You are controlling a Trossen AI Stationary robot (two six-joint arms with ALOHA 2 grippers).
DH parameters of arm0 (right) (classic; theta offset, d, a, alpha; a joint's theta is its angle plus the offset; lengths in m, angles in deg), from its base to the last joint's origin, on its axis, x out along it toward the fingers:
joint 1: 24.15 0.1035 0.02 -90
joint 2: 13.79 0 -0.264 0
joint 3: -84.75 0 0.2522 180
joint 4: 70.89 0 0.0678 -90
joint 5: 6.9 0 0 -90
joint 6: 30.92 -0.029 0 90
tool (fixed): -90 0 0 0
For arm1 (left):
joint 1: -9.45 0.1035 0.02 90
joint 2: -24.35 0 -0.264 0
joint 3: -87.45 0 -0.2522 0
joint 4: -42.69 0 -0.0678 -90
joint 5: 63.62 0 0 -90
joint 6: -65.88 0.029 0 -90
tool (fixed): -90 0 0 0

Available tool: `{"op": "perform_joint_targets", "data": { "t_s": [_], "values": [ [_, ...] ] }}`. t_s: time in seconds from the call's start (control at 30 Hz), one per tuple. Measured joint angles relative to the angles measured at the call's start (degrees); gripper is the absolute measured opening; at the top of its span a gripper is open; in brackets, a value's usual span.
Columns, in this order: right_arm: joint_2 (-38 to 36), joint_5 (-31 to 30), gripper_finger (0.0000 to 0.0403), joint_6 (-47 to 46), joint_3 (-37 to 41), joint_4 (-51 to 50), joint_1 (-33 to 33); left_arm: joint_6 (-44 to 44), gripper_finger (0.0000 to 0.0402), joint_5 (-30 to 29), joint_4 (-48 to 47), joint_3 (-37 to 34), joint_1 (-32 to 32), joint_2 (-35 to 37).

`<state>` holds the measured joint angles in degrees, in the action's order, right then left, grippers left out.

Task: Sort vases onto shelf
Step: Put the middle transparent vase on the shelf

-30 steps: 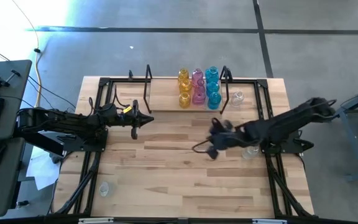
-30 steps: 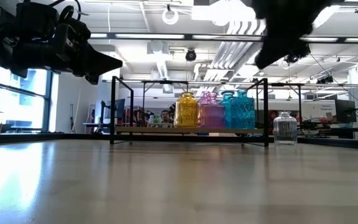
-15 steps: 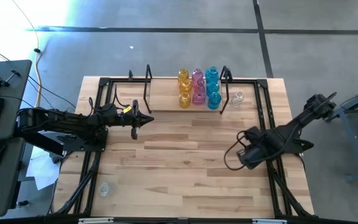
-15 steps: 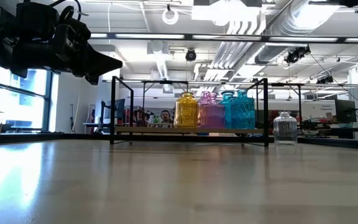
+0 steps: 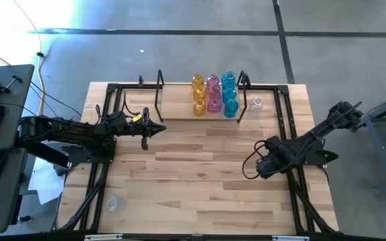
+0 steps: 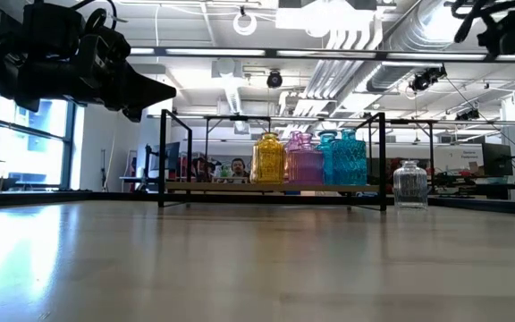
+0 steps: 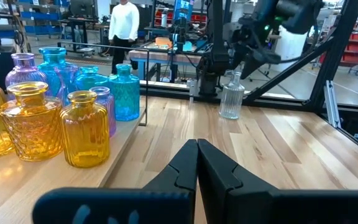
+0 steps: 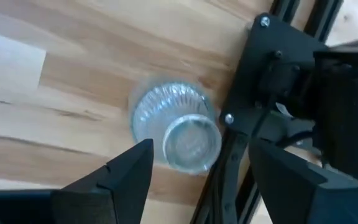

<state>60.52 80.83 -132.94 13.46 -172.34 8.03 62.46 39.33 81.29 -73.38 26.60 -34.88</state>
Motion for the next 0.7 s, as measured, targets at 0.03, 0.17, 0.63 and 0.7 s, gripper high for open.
{"op": "perform_joint_targets", "data": {
  "t_s": [0.03,0.17,0.63,0.7],
  "values": [
    [0.0,-0.3,0.0246,0.4,0.6,0.6,-0.4,0.0,0.0,0.0,0.0,0.0,0.0,0.0],
    [0.0,-1.6,0.0236,2.0,2.3,1.9,-1.9,0.0,0.0,0.0,0.0,0.0,0.0,0.0],
    [-0.1,-3.2,0.0091,8.6,3.8,12.1,-3.3,0.0,0.0,0.0,0.0,0.0,0.0,0.0],
    [-0.1,-3.2,0.0091,10.0,3.8,12.8,-3.5,0.0,0.0,0.0,0.0,0.0,0.0,0.0]
  ]
}}
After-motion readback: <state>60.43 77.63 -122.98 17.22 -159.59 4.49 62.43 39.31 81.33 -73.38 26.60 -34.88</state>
